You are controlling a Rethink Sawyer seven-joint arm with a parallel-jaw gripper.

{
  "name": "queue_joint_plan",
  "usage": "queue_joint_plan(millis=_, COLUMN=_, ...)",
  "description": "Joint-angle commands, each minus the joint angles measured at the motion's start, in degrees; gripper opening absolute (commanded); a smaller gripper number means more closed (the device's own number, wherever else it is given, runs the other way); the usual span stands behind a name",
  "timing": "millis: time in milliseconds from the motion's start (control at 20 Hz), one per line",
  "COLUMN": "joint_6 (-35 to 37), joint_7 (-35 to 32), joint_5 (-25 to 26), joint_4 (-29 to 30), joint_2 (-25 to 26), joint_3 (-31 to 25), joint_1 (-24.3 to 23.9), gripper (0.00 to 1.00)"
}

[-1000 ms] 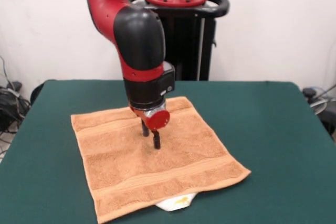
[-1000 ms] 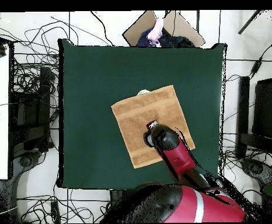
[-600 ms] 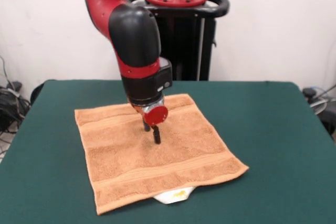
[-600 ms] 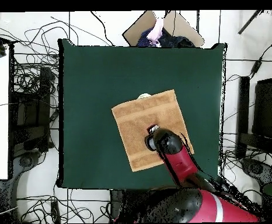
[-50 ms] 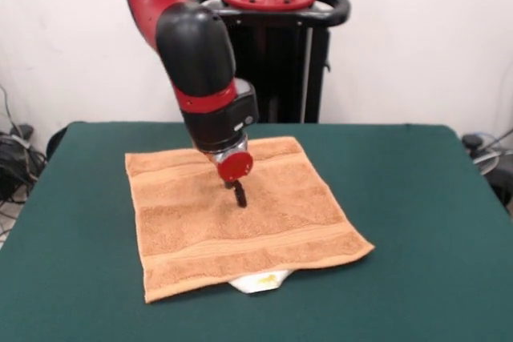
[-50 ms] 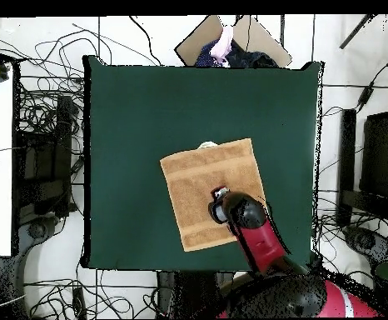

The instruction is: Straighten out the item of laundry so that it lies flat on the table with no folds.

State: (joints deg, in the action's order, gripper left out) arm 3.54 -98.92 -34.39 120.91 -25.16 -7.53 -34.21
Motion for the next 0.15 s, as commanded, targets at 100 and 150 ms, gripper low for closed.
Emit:
queue_joint_plan(millis=100, joint_6=-5.17, joint_7=-12.42, joint_5=4.38, joint_4=6.98, joint_2=9.34, joint_3=-2.11, joint_1=1.73, gripper=1.00)
queue_joint_plan(millis=150, joint_6=-8.45, joint_7=-10.56, joint_5=7.12, joint_4=4.96, joint_2=8.31, joint_3=-0.46, joint_1=2.78, gripper=1.00)
